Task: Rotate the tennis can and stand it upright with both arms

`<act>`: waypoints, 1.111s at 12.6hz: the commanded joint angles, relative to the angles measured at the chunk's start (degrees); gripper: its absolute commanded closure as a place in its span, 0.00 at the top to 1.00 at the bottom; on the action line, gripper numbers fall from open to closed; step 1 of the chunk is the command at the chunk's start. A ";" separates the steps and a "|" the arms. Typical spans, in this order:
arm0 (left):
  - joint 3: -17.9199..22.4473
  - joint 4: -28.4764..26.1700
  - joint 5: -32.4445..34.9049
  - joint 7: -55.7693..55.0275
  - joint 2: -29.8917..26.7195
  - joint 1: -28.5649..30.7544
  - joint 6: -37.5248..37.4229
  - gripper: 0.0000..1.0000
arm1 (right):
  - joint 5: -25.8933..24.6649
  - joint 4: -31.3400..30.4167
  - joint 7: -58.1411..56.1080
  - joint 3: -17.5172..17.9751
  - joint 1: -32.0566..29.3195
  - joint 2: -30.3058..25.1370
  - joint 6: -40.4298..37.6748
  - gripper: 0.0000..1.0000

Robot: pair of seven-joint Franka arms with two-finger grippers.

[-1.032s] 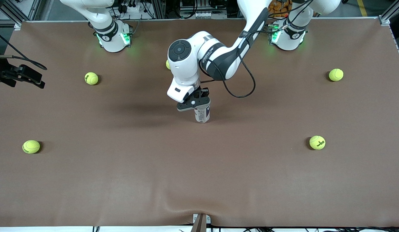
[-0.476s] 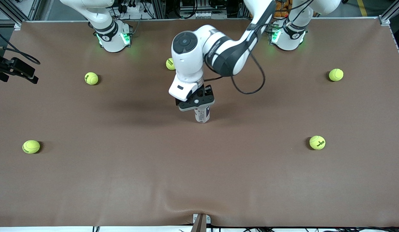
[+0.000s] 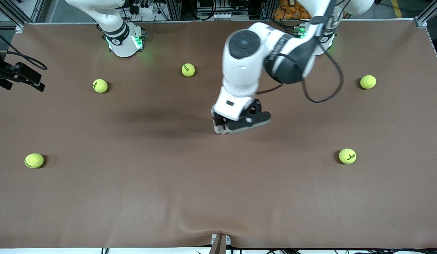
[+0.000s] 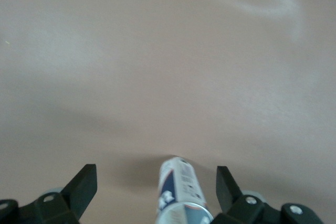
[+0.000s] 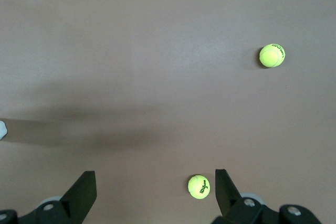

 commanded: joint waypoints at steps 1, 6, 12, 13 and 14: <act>-0.37 -0.92 -0.65 1.53 -2.02 3.85 -1.23 1.00 | -0.03 -0.46 0.79 -1.48 0.96 -0.29 0.35 1.00; -8.08 -2.06 -0.38 4.43 -6.05 16.32 -2.80 1.00 | 0.06 -1.34 0.79 -1.66 -1.06 -0.20 0.88 1.00; -20.50 -2.07 3.03 13.03 -12.82 34.46 -12.20 1.00 | 0.32 -1.34 0.96 -1.22 0.60 -0.20 0.96 1.00; -20.32 -2.15 3.22 15.22 -14.67 36.03 -14.91 1.00 | 0.32 -1.34 0.96 -1.22 1.31 -0.20 1.05 1.00; -20.32 -2.15 3.31 18.81 -16.08 37.87 -17.29 1.00 | 0.32 -1.34 0.96 -1.22 1.49 -0.20 1.05 1.00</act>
